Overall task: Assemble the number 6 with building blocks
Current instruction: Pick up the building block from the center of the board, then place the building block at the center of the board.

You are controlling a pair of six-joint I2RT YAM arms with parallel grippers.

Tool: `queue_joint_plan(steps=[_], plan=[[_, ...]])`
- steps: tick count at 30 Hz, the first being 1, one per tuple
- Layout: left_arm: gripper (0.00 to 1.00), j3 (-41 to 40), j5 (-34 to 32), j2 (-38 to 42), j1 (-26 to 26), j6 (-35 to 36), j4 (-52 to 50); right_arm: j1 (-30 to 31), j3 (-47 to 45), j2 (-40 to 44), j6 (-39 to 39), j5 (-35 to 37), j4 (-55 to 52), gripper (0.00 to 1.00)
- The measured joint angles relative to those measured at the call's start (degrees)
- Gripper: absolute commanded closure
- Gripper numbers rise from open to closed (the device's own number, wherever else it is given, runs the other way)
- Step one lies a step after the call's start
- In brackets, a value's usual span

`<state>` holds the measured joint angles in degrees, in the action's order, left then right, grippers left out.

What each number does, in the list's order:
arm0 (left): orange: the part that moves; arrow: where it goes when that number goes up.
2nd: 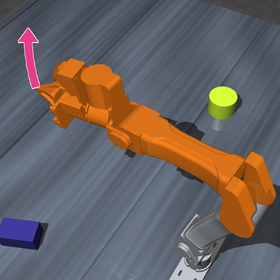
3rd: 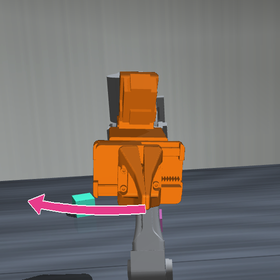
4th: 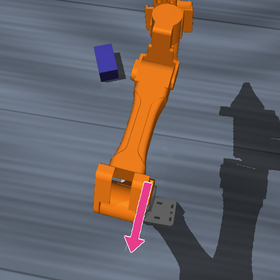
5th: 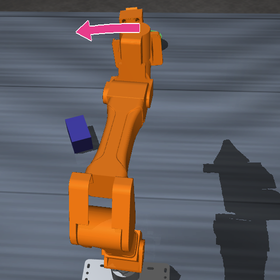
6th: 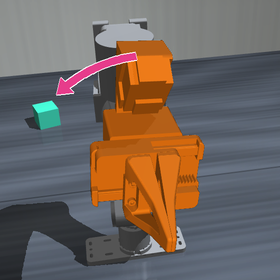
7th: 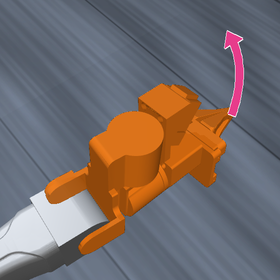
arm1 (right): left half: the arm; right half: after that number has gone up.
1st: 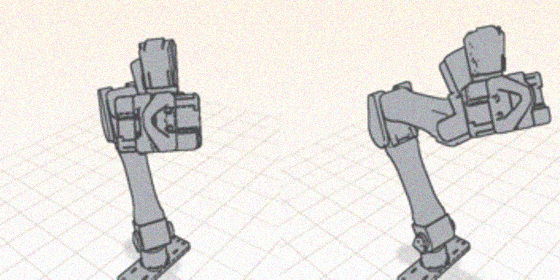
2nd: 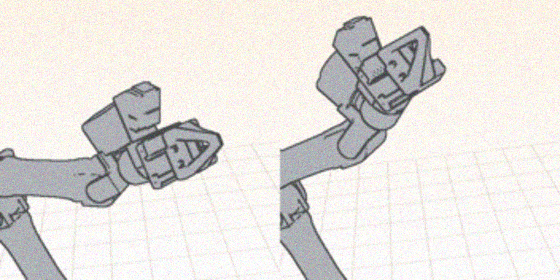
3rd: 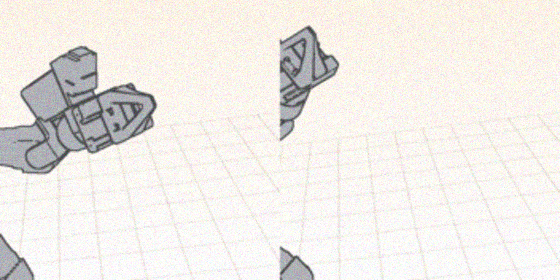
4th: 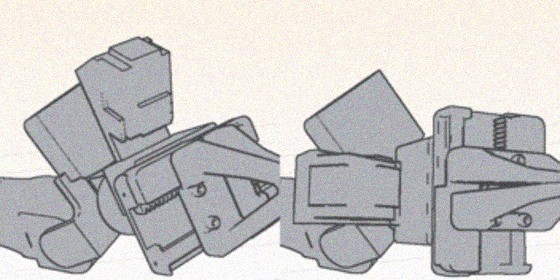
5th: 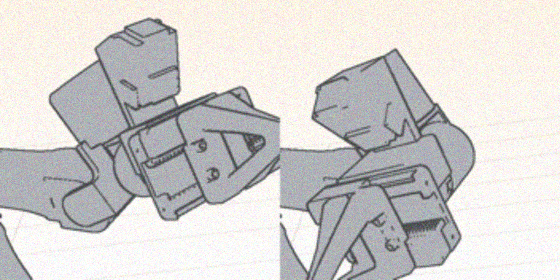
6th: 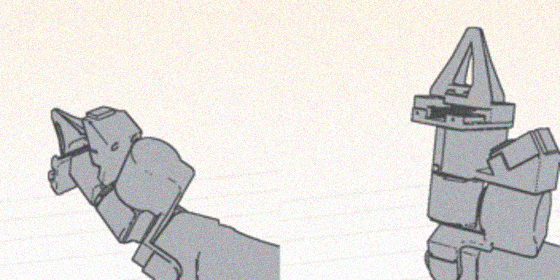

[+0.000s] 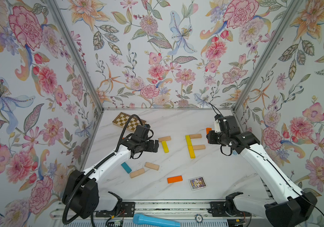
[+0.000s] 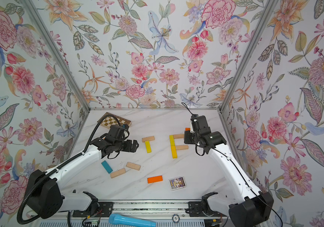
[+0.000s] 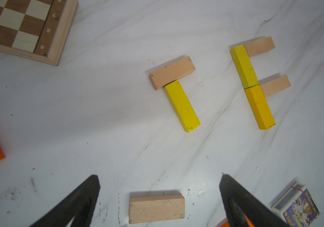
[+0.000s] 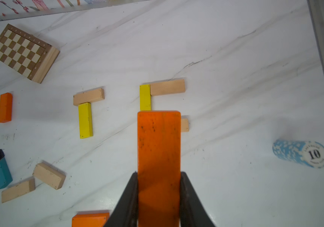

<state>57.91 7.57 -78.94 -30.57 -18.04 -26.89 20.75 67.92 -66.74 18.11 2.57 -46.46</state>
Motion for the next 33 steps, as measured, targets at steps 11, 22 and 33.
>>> queue_joint_plan(steps=[11,22,33], plan=[[0.01,2.25,-1.11,-1.33,-3.17,-0.37,0.57,-0.28,-12.28,7.65,3.02,-3.23,-3.26,0.72],[0.01,2.29,-3.30,-1.36,-3.19,0.68,2.40,-1.05,-15.23,-2.34,4.46,-3.63,-3.54,0.74],[0.01,2.29,-3.50,-5.01,-3.19,2.01,6.43,-1.68,-17.00,-12.31,6.01,-2.78,-1.27,0.73]])
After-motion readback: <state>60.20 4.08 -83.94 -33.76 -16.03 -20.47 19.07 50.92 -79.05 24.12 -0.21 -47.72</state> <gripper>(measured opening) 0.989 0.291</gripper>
